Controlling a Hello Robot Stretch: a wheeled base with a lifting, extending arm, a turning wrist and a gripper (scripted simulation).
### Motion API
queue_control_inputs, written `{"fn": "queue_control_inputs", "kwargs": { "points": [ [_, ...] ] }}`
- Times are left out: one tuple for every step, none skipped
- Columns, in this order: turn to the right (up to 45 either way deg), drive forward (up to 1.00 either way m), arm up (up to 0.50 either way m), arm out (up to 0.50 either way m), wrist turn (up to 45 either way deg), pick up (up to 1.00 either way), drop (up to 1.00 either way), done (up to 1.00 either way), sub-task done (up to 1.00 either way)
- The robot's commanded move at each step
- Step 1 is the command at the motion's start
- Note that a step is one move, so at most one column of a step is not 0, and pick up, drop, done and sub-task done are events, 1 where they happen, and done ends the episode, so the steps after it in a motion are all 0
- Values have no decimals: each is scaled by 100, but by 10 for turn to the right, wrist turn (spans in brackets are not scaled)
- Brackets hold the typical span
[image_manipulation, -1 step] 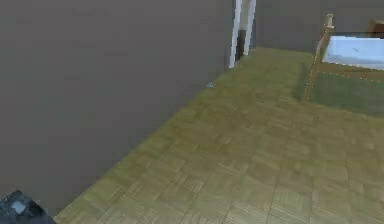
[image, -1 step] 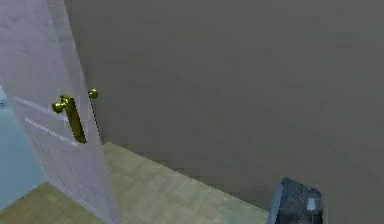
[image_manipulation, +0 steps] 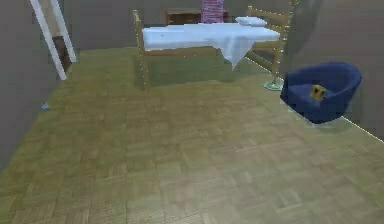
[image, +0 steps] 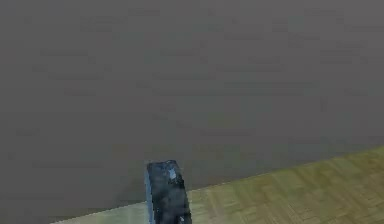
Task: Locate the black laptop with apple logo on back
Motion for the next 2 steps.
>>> {"fn": "queue_control_inputs", "kwargs": {
  "points": [
    [450, 0, 0, 0, 0, 0, 0, 0, 0],
    [180, 0, 0, 0, 0, 0, 0, 0, 0]
  ]
}}
